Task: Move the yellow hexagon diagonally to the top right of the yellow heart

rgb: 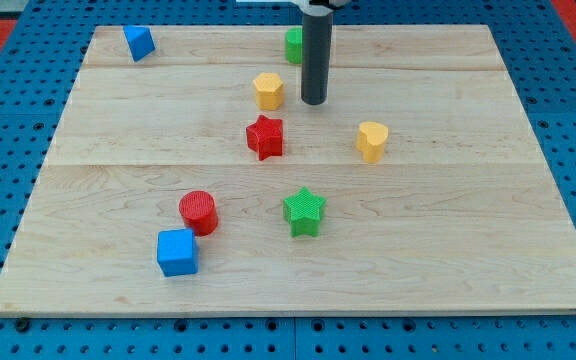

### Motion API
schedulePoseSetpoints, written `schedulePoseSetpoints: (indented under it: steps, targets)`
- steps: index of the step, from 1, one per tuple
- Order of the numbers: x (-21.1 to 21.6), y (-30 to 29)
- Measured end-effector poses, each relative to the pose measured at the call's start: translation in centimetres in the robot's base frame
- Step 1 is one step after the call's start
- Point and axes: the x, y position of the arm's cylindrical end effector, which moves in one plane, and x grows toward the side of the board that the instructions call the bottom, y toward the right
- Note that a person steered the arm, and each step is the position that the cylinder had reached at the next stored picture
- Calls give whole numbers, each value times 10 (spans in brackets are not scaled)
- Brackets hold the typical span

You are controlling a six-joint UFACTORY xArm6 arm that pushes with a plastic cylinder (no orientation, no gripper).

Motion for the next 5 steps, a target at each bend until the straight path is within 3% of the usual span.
schedulePoseSetpoints:
  steps: [3,5]
  targets:
    - [2,-127]
    - [-28,-41]
